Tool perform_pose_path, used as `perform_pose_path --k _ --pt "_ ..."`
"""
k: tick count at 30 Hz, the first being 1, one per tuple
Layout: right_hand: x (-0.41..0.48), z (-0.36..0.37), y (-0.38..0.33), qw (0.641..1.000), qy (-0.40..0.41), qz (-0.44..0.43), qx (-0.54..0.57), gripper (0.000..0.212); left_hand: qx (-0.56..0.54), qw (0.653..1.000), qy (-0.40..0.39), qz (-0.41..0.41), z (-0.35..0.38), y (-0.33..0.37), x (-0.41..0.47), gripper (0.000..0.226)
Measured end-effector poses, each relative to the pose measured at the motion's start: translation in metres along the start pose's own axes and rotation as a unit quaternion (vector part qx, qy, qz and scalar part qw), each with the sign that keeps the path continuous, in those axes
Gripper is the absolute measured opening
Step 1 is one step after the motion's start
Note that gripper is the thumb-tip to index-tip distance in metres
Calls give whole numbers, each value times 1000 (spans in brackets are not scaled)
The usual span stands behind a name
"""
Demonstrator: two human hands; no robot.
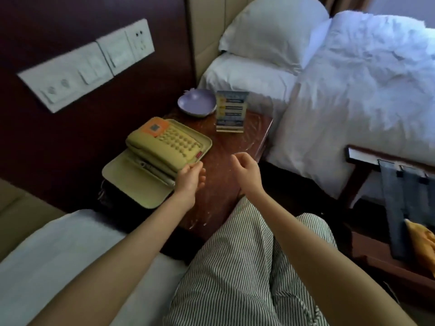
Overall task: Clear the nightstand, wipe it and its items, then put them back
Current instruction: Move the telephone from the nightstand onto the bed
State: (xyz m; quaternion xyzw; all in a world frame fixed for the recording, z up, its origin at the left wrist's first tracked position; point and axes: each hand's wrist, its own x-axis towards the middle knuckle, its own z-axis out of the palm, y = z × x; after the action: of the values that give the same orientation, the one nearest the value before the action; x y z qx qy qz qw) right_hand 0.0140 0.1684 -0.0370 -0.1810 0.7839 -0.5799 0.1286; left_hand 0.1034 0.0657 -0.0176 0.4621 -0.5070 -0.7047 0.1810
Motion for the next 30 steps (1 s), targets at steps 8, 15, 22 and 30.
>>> perform_pose_path --k 8,15,22,30 --pt "40 50 -15 974 -145 -28 -173 33 18 989 138 56 -85 17 30 10" --pt "85 77 -18 911 -223 -47 -342 69 86 946 310 22 -123 5 49 48" --pt "124 106 -6 907 -236 -9 -349 95 133 926 344 -76 -121 3 70 84" --pt "158 121 7 910 -272 26 -313 91 70 923 367 -93 -128 -18 99 85"
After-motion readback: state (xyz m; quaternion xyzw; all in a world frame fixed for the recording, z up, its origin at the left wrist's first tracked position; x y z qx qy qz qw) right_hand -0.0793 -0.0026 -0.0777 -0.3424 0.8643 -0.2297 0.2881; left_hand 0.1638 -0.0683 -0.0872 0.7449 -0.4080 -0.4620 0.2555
